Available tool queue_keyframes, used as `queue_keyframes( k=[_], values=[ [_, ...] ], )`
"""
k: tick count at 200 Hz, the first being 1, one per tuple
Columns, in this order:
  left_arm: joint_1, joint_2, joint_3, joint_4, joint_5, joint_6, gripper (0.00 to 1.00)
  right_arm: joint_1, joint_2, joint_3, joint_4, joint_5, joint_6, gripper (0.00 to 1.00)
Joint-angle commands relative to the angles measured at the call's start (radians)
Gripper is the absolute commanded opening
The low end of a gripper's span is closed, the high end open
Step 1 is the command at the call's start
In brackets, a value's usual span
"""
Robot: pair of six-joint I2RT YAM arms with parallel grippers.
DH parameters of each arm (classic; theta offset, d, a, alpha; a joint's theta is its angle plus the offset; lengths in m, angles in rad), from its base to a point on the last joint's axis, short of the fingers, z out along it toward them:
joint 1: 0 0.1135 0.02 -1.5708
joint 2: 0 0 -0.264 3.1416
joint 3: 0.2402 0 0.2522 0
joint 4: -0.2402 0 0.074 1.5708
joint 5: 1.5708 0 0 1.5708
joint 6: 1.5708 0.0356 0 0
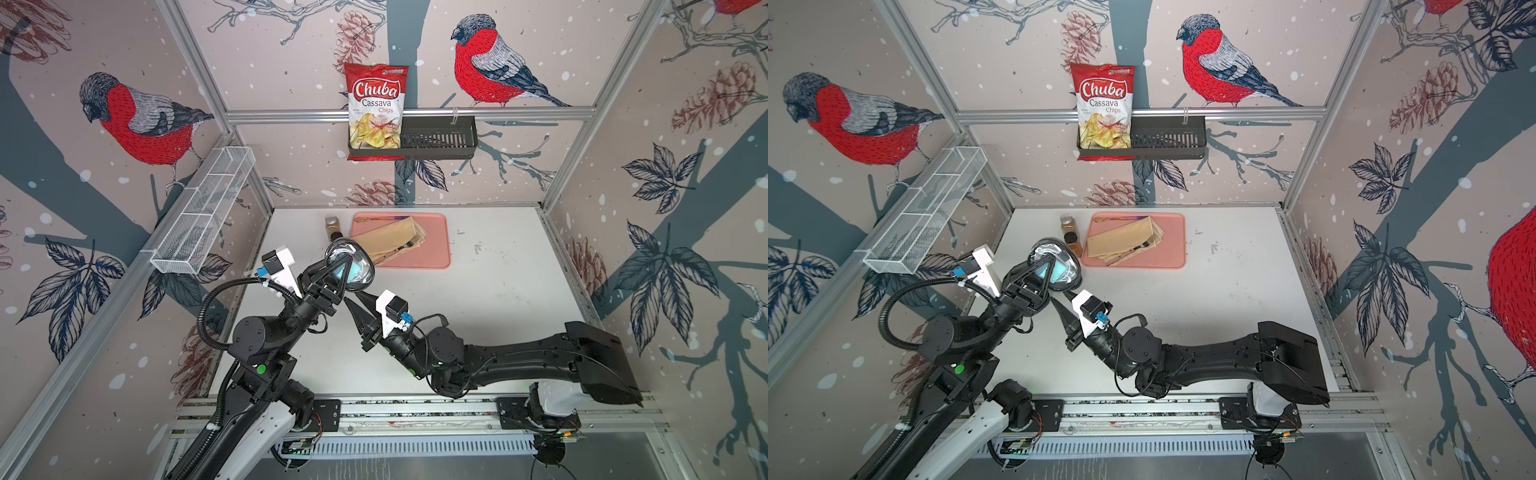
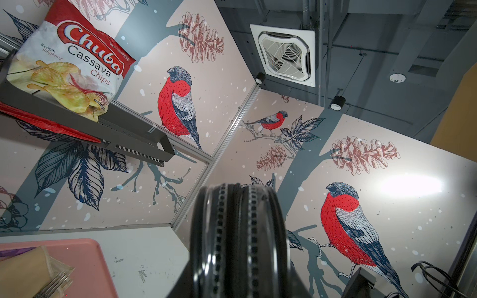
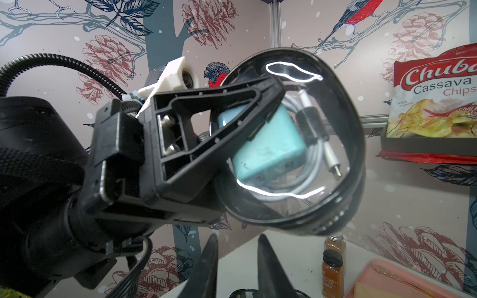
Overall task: Pack away charging kits
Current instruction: Zip the zipper on the storage bag.
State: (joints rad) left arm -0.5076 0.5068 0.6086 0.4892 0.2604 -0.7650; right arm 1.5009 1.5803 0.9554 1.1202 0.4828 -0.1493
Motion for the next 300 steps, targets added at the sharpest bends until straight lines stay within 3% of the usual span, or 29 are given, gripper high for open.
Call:
queue_keyframes(
  k=[1,167,218,300],
  values=[
    [0.0,0.003,-0.001,0.082,-0.009,-0.014,0.0,-0.008,0.001,0.016,0.014,-0.038,0.034,0.28],
    [0.0,-0.01,-0.014,0.05,-0.046,-0.004,0.0,-0.039,0.037,0.112,-0.07,-0.047,0.103,0.17],
    [-0.001,-0.018,-0.011,0.04,-0.059,-0.005,0.0,-0.053,0.037,0.102,-0.09,-0.032,0.129,0.0],
    [-0.001,-0.053,-0.001,-0.027,-0.089,-0.005,0.0,-0.08,-0.028,-0.01,-0.076,0.007,0.154,0.0]
  ],
)
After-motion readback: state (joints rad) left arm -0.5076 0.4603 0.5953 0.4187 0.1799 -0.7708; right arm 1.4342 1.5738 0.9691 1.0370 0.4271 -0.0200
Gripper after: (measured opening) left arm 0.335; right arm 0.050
